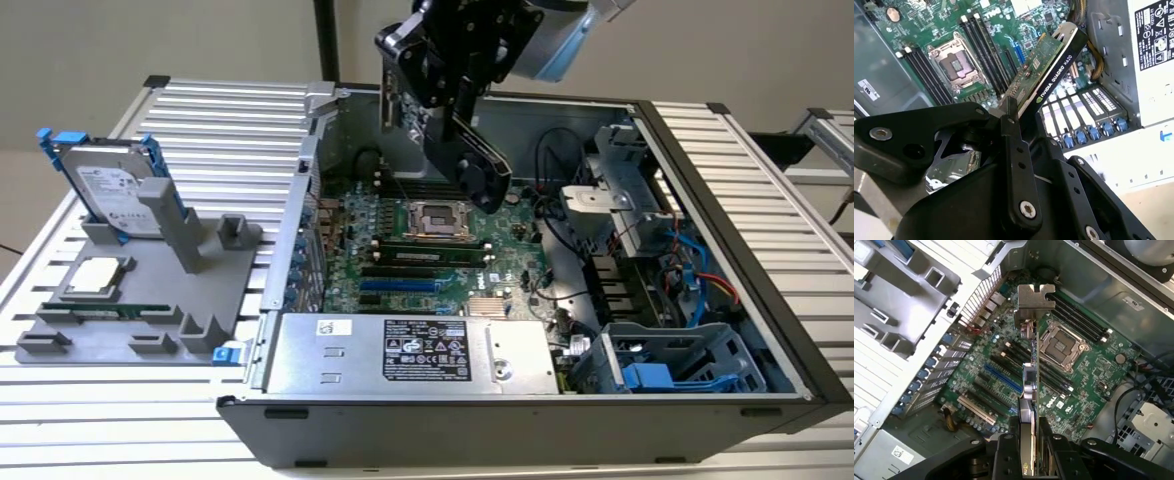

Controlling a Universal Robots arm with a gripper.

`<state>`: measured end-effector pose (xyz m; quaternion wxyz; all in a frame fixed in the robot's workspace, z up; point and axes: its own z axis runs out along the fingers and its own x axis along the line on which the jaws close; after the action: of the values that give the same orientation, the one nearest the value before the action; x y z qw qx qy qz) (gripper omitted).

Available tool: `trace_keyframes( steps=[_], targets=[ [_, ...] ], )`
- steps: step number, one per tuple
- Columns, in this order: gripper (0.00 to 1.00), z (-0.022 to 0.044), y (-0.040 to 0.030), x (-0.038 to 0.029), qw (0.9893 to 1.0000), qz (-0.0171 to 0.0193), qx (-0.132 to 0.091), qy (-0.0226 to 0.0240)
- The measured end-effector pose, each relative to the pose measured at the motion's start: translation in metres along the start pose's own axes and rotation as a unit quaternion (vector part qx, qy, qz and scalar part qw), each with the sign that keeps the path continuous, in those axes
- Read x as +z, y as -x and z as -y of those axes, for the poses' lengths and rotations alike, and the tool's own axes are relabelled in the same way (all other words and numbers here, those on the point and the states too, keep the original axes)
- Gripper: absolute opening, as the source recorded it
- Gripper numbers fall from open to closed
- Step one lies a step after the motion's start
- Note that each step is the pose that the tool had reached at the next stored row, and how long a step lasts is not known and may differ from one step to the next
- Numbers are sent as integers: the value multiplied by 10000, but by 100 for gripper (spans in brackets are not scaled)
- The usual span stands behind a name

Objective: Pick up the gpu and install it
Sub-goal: 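Insert the gpu into the slot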

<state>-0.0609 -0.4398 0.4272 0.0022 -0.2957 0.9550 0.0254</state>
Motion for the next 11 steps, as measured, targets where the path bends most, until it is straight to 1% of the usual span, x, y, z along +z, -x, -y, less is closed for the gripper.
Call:
trace_keyframes(
  steps=[6,11],
  targets=[
    [0,0,0,-3,9997,-12,-252,5],
    [0,0,0,-5,9989,-23,-466,9]
  ],
)
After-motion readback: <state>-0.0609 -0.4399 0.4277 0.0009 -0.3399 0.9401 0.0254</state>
